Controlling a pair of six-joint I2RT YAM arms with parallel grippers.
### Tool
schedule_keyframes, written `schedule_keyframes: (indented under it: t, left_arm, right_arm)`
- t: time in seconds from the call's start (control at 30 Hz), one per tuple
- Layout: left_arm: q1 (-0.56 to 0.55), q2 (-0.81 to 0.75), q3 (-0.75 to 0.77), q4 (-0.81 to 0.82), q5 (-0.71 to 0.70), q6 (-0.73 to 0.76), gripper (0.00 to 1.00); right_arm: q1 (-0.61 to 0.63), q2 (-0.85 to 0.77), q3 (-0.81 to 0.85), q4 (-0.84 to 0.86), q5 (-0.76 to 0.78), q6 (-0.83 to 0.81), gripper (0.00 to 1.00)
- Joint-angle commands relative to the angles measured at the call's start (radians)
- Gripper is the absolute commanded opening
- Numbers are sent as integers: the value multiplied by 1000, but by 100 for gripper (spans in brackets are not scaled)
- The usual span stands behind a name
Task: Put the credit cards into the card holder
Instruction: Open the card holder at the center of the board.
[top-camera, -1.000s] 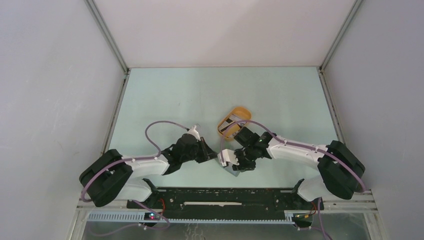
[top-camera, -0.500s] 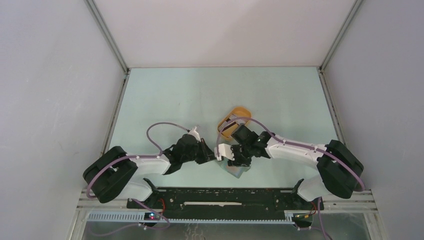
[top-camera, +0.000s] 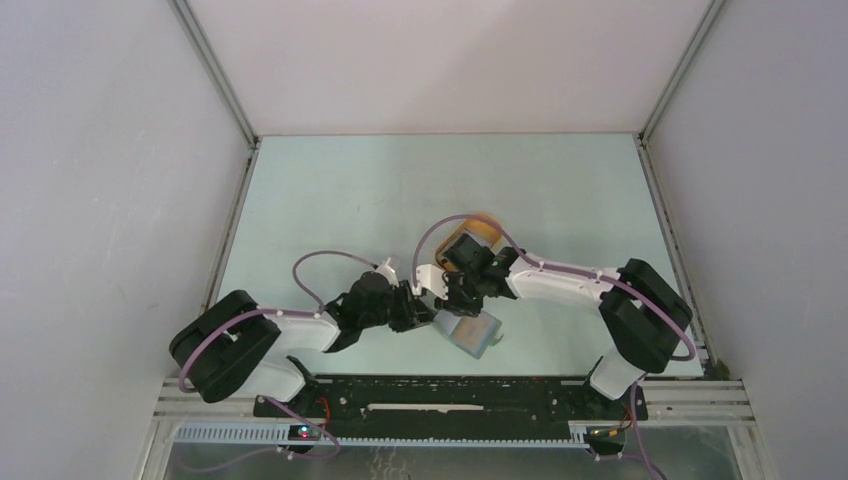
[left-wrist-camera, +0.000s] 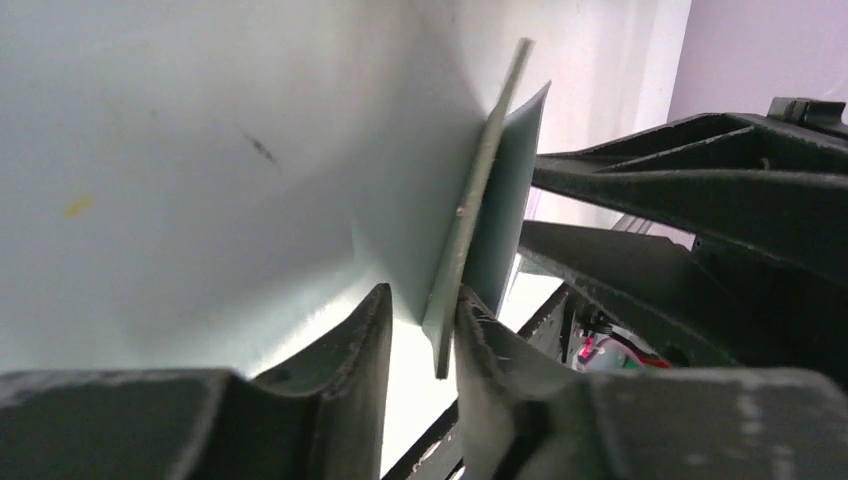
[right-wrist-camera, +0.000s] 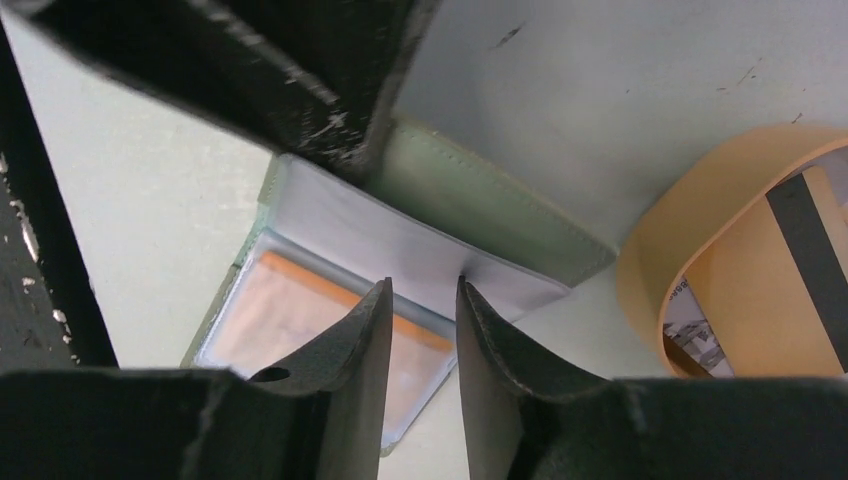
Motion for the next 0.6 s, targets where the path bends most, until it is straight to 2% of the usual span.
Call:
schedule_keyframes:
  t: [0.0,0.1,0.2,0.57]
  left_arm:
    - [18,-33,-70,114,35,-46,41]
    - [23,-58,-101,165,43,-54,53]
    - [25,-66,-107,192,60,-47,59]
    - [24,25,-69,239,118,-44,59]
  right_arm:
    - [-12,43,68,-28,17,68,36]
    - [-20,72,87,-50,-2,82,32]
    - [-29,97,107,-74,-29,95,30]
    - [-77,121,137,-131,-138,119,29]
